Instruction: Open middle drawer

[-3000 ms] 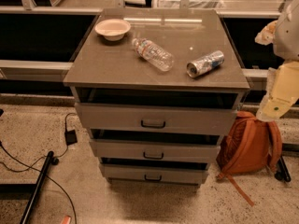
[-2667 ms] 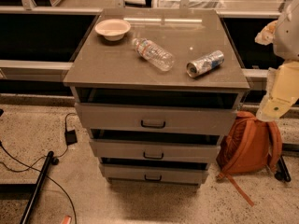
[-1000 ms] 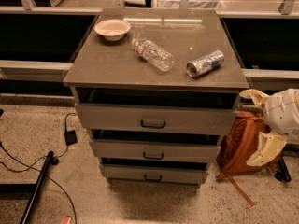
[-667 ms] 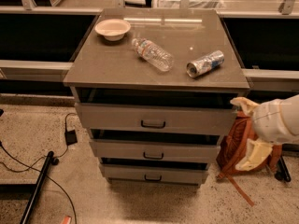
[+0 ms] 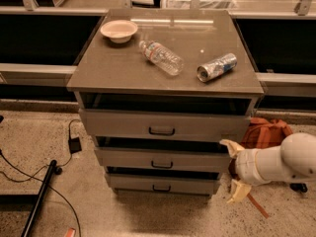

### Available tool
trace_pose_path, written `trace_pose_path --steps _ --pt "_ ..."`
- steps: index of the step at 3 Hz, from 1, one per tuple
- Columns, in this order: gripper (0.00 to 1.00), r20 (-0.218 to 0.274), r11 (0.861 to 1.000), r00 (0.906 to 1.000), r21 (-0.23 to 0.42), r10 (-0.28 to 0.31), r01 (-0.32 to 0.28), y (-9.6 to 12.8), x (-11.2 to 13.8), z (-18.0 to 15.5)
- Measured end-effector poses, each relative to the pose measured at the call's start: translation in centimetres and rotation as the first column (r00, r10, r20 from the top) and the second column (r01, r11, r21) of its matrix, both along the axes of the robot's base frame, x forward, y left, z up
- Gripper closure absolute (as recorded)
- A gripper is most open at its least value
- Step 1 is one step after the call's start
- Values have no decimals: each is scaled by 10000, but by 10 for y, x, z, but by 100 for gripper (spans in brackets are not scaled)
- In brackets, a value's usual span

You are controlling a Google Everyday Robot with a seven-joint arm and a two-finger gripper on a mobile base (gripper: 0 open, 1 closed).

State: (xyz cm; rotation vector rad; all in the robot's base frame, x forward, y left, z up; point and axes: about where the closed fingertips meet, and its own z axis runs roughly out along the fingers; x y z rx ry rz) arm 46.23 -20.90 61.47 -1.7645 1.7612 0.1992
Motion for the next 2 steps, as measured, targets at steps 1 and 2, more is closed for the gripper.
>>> trace_pose_path --steps 1,2 --pt "0 210 9987 9998 513 -64 53 -11 20 -44" --pt "0 760 9978 9970 654 -139 89 -25 51 -28"
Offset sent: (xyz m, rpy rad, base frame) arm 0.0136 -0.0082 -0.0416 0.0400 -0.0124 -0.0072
